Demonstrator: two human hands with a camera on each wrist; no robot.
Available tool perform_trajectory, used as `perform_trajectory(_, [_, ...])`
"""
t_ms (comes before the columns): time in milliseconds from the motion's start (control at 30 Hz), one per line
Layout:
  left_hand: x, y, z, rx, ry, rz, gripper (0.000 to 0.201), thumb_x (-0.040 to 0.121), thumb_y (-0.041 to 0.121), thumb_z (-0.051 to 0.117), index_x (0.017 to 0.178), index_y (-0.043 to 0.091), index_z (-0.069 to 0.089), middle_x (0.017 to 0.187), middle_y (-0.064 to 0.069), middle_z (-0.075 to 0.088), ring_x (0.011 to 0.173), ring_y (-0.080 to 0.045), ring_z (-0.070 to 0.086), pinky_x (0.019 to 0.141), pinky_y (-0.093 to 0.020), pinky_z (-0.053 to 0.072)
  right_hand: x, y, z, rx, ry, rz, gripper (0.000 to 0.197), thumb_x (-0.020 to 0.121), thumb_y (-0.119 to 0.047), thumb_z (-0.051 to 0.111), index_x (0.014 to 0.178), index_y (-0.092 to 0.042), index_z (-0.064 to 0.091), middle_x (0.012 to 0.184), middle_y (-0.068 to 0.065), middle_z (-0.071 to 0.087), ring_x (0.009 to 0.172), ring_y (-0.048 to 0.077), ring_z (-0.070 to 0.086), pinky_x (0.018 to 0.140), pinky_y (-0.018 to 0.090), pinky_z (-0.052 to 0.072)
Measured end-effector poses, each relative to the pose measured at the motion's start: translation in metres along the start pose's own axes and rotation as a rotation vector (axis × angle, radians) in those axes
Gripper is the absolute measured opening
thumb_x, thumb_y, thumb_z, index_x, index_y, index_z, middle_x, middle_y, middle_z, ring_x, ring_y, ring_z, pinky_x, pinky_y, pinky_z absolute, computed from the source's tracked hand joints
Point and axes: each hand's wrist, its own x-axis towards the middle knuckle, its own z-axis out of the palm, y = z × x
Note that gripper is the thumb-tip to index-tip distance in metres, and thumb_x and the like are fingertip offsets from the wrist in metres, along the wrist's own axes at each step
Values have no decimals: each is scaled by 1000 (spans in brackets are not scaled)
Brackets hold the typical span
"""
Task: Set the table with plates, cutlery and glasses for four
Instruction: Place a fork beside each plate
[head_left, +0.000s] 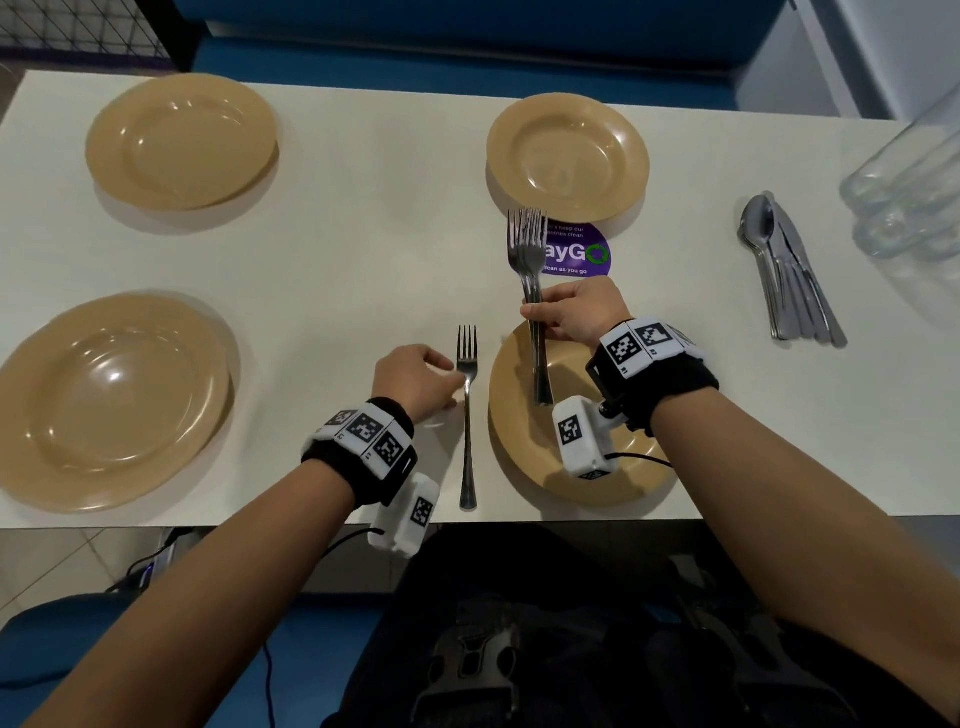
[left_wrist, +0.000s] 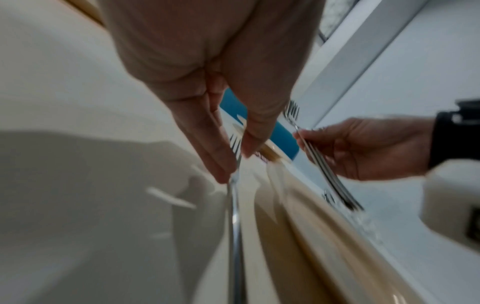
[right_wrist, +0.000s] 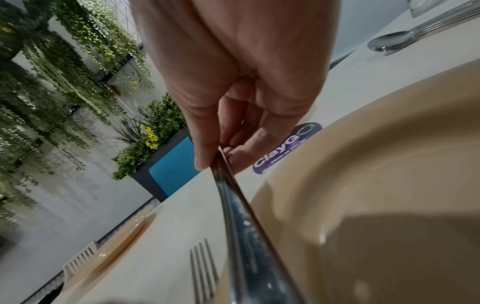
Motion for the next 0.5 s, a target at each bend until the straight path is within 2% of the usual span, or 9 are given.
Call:
perform_trajectory(100, [11,20,-8,-159,46,74,12,91,24,60,99,16,62,92,-3,68,74,-16,71,78,-33,59,2,-11,11,13,-24,-15,20,80,-9,71,99,-1,70,89,11,69,87,21,68,85,31,57])
perform_trajectory(200, [18,43,-16,-344,-30,102,27,97,28,51,114,9,60,96,-6,67,71,-17,68,72,-29,59,1,-25,32,24,-76,-45,21,81,-9,71,99,1,69,83,10,68,77,18,68,79,28,58])
perform_trajectory(300, [26,52,-25,-457,-112,145,22,99,22,46,104,9,64,89,-10,66,60,-14,68,56,-22,55,0,-41,56,25,-108,-82,11,80,-4,70,89,1,68,76,13,67,72,23,68,76,33,60])
perform_trajectory(367, [33,48,-38,-493,-100,154,19,99,20,48,94,13,65,90,-12,66,61,-17,69,53,-22,54,4,-53,71,11,-109,-95,3,79,-2,69,83,-2,69,78,14,67,75,26,69,78,36,59])
perform_trajectory(433, [43,41,-61,-543,-91,146,17,98,19,50,89,15,64,87,-11,68,63,-20,71,54,-23,55,9,-67,91,1,-137,-111,6,79,-2,70,77,-7,68,75,11,66,73,24,67,79,35,58])
perform_trajectory(500, [52,34,-90,-597,-85,148,16,97,18,52,87,13,64,80,-8,68,58,-17,71,52,-21,54,13,-83,114,10,-156,-135,4,79,-2,71,82,-5,69,75,10,66,71,22,67,78,34,59])
